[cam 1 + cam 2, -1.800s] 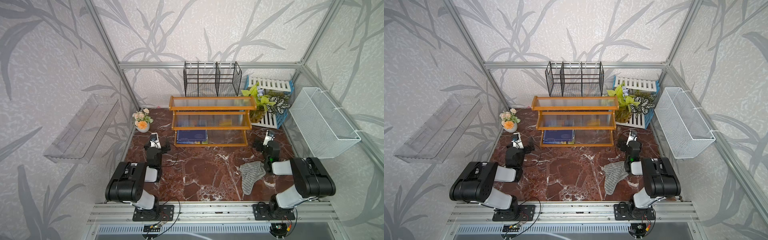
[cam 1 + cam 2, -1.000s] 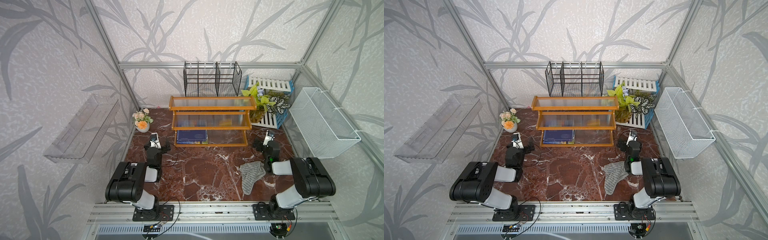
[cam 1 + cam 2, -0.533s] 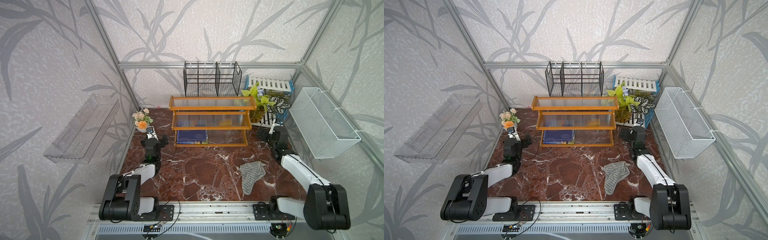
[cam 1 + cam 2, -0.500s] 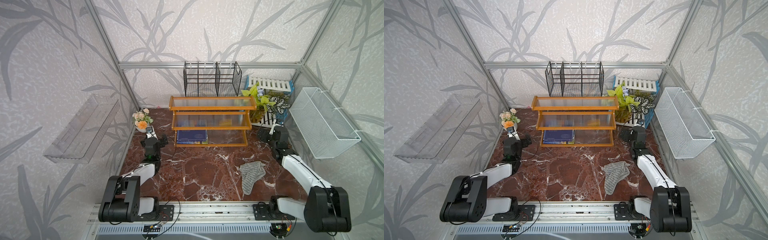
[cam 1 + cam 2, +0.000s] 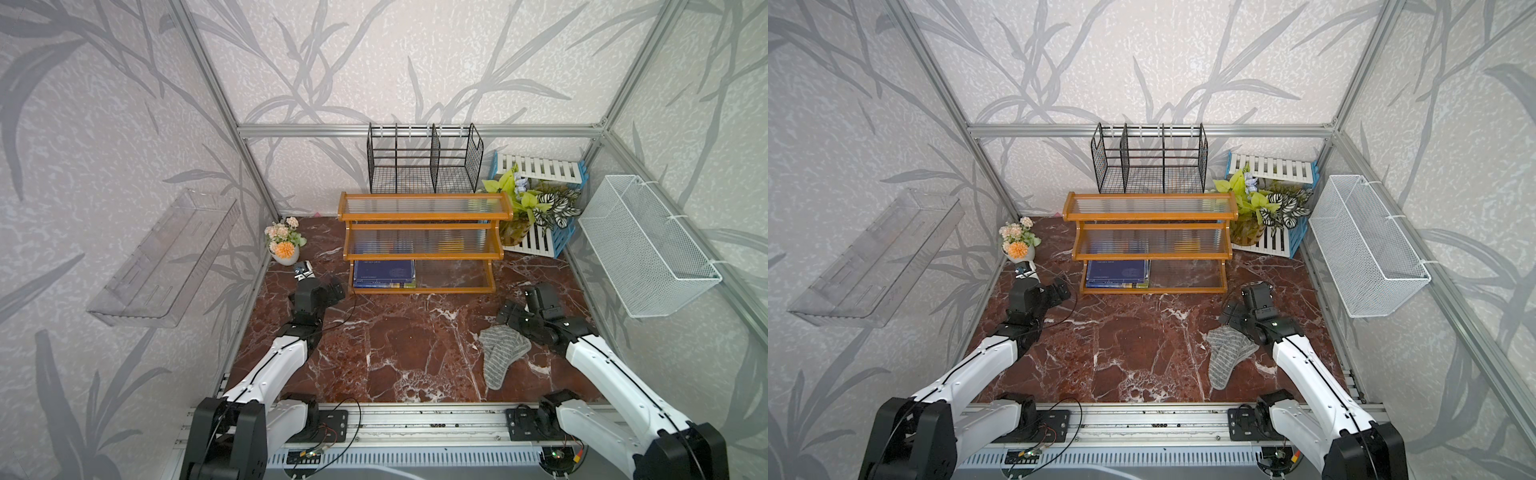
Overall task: Wipe the bookshelf clean with a cloth
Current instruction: Pick up the cleaning item at the center of the board.
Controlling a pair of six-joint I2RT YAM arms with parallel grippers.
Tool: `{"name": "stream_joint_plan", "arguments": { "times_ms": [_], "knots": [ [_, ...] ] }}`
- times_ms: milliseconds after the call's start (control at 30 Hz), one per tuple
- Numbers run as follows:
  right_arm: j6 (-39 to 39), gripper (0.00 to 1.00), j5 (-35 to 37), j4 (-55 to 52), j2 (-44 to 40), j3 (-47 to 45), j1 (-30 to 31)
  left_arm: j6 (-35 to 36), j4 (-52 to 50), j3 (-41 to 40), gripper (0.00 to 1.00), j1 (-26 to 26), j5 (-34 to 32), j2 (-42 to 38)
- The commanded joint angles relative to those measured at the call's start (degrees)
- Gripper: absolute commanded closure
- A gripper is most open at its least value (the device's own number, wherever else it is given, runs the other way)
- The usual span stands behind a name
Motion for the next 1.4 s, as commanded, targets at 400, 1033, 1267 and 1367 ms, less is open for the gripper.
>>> {"name": "stream_joint_plan", "arguments": {
  "times_ms": [400, 1033, 1267, 1367],
  "knots": [
    [6.7, 0.22, -1.2, 1.9, -11.5, -11.7, 4.1, -8.5, -2.2, -5.7, 0.0, -10.8, 3.5, -3.0],
    [1.8, 0.73, -7.0, 14.1, 3.6, -11.7, 4.6, -11.1, -3.1, -5.5, 0.0, -11.3, 5.3, 0.0],
    [0.1, 0.88, -7.7, 15.4, 9.7, -10.3, 4.6, -12.0, -3.9, -5.2, 0.0, -11.3, 4.9, -0.2],
    [-0.5, 0.98, -8.4, 16.5, 10.9, -9.9, 4.7, -12.5, -4.0, -5.1, 0.0, -11.3, 4.3, -0.6]
  ]
}}
